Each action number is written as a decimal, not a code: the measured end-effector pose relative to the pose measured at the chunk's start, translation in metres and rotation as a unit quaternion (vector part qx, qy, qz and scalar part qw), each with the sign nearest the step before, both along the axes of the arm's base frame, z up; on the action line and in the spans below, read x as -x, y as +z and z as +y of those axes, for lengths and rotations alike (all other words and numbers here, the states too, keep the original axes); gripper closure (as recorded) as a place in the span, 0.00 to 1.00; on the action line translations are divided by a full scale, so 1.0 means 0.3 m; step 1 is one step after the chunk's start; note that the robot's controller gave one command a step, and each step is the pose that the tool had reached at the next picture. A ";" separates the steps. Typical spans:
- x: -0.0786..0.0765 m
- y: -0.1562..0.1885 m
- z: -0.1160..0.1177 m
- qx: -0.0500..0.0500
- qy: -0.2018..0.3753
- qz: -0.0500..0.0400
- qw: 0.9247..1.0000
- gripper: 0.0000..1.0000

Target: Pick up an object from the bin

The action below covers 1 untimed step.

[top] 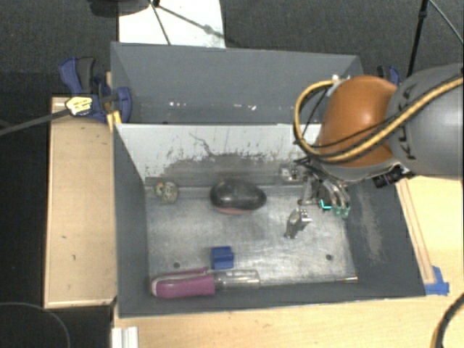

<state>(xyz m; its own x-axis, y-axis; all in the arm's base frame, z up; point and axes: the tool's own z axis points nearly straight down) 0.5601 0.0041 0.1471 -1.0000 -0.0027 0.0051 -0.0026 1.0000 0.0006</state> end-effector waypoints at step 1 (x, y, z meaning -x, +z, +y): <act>-0.107 -0.219 0.154 -0.001 -0.099 -0.002 0.995 0.00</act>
Offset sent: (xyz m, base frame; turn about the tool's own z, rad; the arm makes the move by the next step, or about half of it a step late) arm 0.0326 0.0440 -0.0649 0.2015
